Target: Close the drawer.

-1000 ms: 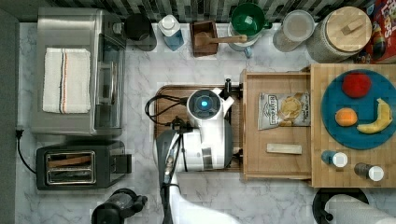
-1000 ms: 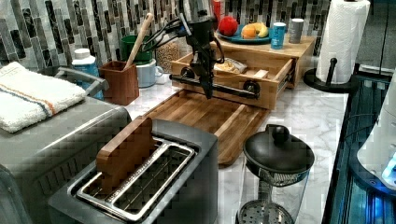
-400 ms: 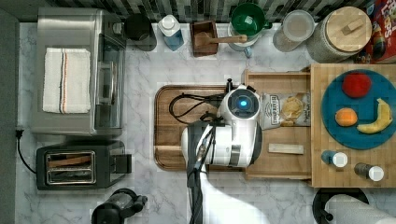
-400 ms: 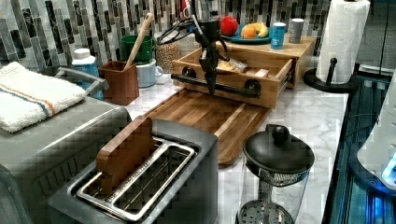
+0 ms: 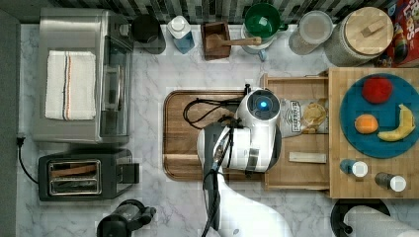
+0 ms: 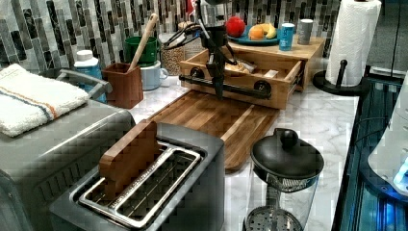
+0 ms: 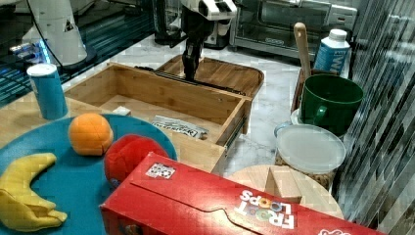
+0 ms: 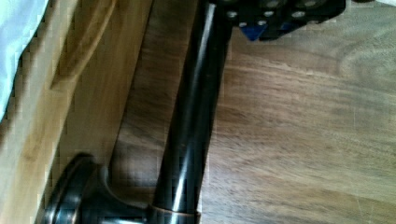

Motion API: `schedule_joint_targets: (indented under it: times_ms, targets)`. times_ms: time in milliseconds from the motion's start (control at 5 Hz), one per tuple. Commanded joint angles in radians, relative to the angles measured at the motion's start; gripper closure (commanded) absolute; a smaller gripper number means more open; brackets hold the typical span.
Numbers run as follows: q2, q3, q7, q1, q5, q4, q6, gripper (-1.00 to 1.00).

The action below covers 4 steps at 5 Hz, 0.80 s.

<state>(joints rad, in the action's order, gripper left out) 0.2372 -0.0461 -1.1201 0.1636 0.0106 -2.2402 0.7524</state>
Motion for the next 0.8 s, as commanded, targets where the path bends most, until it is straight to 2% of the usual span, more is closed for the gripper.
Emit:
schedule_joint_targets:
  times_ms: [200,400,600,800]
  targets:
    - [0.001,0.125,-0.19,0.131,-0.01,0.146,0.003,1.0]
    - [0.047,0.147,-0.259,0.183,0.022,0.227,-0.053,1.0]
    - [0.06,0.162,-0.317,0.236,0.106,0.221,0.034,1.0]
    - [0.108,0.168,-0.428,0.293,0.131,0.279,0.047,1.0]
